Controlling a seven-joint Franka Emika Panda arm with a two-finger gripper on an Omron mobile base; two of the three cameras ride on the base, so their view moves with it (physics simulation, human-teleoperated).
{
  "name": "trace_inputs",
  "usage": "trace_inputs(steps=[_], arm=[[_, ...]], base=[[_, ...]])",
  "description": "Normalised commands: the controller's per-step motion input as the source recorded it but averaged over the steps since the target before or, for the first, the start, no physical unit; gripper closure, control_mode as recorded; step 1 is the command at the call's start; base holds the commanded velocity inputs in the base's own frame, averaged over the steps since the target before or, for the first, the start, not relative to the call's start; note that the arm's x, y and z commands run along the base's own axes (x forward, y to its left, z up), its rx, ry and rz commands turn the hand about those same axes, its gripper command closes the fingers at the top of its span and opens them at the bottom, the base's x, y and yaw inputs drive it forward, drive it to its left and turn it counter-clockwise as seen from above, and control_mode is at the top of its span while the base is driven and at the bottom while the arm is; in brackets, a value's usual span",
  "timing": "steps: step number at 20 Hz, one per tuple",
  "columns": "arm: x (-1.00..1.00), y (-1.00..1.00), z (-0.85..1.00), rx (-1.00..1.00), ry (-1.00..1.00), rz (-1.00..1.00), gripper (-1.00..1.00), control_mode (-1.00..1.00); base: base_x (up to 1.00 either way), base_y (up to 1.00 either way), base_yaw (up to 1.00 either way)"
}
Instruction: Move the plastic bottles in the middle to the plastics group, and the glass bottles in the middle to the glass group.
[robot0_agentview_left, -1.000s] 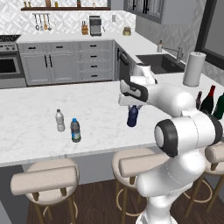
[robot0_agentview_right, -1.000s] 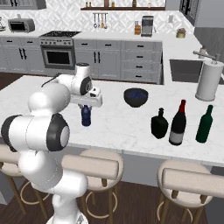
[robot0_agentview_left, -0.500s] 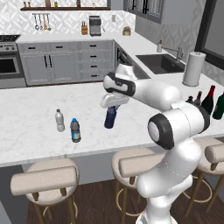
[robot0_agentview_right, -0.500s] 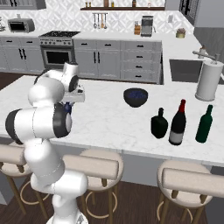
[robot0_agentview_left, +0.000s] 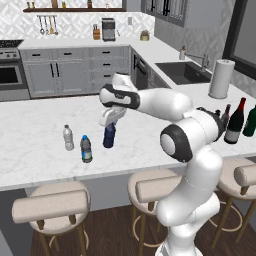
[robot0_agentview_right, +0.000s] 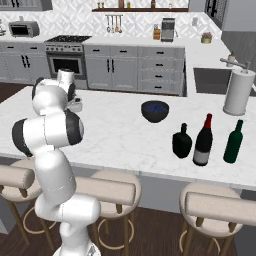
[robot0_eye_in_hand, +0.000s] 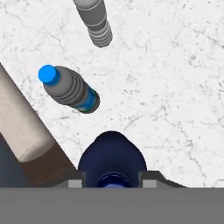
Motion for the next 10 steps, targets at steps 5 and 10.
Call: trace_inputs(steps=[5,10], arm=[[0.22,0.18,-0.29,-0.04,-0.07,0.17,1.00,-1.00],[0.13,0.02,-0.35,-0.03,0.00,0.15,1.00,-1.00]], base=[[0.00,0.00,0.00],[0.00,0.00,0.00]])
